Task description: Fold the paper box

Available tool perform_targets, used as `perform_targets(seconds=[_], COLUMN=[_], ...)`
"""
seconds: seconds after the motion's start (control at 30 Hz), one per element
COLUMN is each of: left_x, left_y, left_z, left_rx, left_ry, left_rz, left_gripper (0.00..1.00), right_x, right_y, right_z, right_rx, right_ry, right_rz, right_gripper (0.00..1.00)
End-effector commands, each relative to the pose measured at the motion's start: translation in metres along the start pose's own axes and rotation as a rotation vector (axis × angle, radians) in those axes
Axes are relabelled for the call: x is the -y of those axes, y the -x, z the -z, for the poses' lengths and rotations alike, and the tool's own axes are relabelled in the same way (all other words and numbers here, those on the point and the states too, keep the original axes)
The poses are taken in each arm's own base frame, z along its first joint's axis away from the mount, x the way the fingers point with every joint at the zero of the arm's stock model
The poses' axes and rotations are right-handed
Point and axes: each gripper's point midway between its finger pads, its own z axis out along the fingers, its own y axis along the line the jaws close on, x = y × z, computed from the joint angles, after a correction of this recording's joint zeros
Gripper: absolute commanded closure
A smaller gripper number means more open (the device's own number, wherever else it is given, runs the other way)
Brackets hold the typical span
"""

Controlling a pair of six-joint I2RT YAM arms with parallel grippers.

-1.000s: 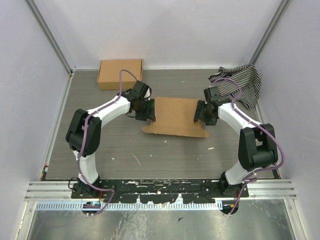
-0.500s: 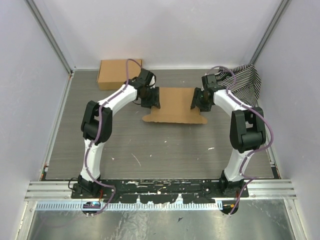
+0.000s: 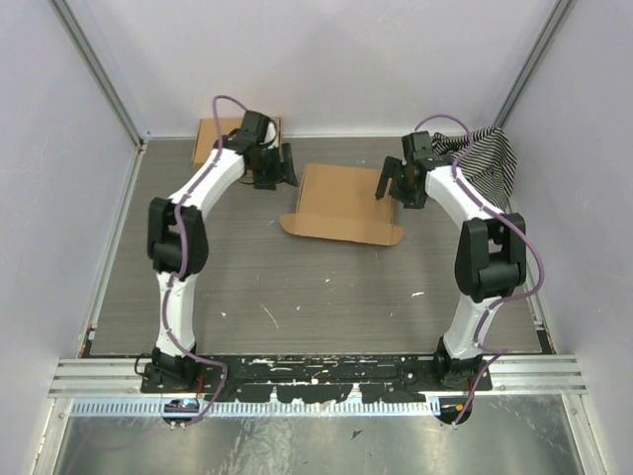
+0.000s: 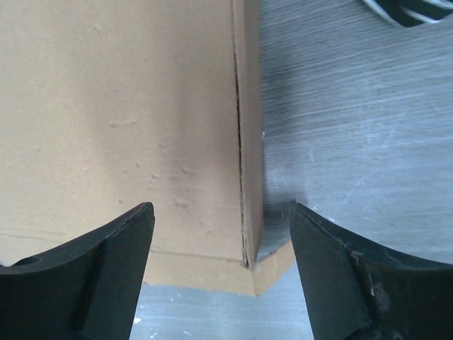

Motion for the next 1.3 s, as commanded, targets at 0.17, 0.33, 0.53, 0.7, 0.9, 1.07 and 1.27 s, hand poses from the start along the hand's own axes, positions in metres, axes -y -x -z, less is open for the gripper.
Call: perform_targets(seconds=[0.17, 0.33, 0.53, 0.7, 0.9, 1.07, 1.27], left_x=[-0.012, -0.009, -0.004, -0.004, 0.0, 0.005, 0.007], left_y=[-0.036, -0.051, -0.057, -0.065, -0.073, -0.08, -0.09], left_z=[0.071, 0.057, 0.033, 0.024, 0.016, 0.01, 0.003], left_rx=[0.101, 0.114, 0.089, 0.059, 0.049, 0.032, 0.01], left_ry=[-0.054, -0.046, -0.043, -0.037, -0.027, -0.028, -0.027], left_rz=[0.034, -0.023, -0.061, -0.063, -0.102, -0.125, -0.148], left_gripper=[0.23, 0.23, 0.23, 0.23, 0.23, 0.23, 0.24], right_x=[0.013, 0.014, 0.014, 0.01, 0.01, 0.009, 0.002], right_y=[-0.017, -0.046, -0.061, -0.061, -0.063, -0.068, -0.071], right_z=[0.068, 0.055, 0.033, 0.029, 0.023, 0.014, 0.013], right_rx=[0.122, 0.088, 0.073, 0.094, 0.087, 0.059, 0.051], right_ry=[0.074, 0.129, 0.169, 0.201, 0.207, 0.212, 0.233], right_rz=[0.025, 0.027, 0.058, 0.072, 0.087, 0.091, 0.113], right_gripper=[0.19, 0.19, 0.21, 0.23, 0.25, 0.27, 0.28])
